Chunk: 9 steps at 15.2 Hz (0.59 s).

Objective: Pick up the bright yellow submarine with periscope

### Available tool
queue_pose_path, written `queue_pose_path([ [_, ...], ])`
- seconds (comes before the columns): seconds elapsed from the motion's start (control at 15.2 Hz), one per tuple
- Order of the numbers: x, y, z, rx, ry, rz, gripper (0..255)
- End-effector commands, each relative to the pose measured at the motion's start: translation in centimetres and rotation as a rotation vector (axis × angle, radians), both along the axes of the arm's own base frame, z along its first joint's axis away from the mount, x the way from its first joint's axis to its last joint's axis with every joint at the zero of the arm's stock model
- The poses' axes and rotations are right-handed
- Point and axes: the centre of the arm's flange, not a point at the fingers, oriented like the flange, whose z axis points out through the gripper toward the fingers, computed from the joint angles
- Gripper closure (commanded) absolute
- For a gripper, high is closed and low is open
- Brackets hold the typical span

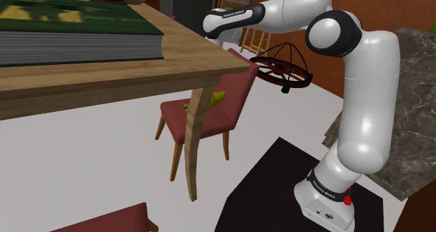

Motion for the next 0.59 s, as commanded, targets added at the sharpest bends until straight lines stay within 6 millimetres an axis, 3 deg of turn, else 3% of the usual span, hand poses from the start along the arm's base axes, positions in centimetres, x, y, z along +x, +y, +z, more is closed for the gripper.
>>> queue_pose_path([
  [0.0,-0.1,-0.1,1.2,0.0,-0.001,0.0,255],
  [0.53,-0.1,-0.1,5.4,0.0,-0.001,0.0,255],
])
